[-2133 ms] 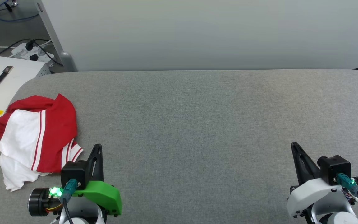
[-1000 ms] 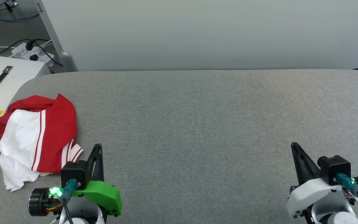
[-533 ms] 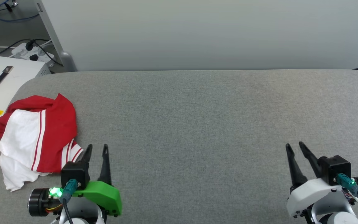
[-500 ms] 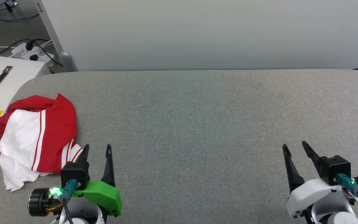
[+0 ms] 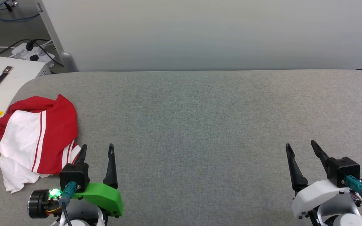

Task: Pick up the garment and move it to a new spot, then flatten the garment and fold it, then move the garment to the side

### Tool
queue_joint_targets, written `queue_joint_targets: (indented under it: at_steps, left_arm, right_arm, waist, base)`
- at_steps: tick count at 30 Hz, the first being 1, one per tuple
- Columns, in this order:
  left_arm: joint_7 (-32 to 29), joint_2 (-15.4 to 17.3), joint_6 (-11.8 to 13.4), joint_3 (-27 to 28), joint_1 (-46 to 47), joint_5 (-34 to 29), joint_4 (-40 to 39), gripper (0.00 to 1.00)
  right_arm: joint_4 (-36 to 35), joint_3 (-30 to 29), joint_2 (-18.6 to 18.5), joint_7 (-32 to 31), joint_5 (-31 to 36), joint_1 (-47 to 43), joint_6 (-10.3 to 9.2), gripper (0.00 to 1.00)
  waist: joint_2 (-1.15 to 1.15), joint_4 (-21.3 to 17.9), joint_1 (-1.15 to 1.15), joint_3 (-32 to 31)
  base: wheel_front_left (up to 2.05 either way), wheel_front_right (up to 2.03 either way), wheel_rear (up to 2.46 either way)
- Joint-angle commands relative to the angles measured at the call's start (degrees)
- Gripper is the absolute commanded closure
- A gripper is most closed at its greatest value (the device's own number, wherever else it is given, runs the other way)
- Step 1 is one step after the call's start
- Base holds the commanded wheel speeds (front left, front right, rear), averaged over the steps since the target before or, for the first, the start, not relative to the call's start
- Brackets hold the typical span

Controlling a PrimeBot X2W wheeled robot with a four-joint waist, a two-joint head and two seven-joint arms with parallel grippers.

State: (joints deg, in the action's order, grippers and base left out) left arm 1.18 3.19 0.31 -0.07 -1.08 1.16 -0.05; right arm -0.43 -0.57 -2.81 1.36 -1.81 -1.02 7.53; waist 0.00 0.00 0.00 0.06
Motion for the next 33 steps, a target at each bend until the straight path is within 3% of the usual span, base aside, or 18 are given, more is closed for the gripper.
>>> queue_joint_targets:
  at_steps: [1, 33]
  left_arm:
    - [0.7, 0.0, 0.4, -0.2, 0.0, 0.4, -0.3, 0.00]
    - [4.5, -0.1, 1.1, -1.0, -0.6, 2.3, -0.2, 0.00]
  right_arm:
    - [-0.5, -0.3, 0.0, 0.7, -0.6, -0.3, -0.01, 0.00]
    - [-2.6, -0.9, 0.0, 4.4, -4.1, -2.0, -0.02, 0.00]
  waist:
    - [0.00, 0.0, 0.00, 0.0]
    - [0.00, 0.2, 0.00, -0.4]
  base:
    - [0.00, 0.00, 0.00]
    - [0.00, 0.00, 0.00]
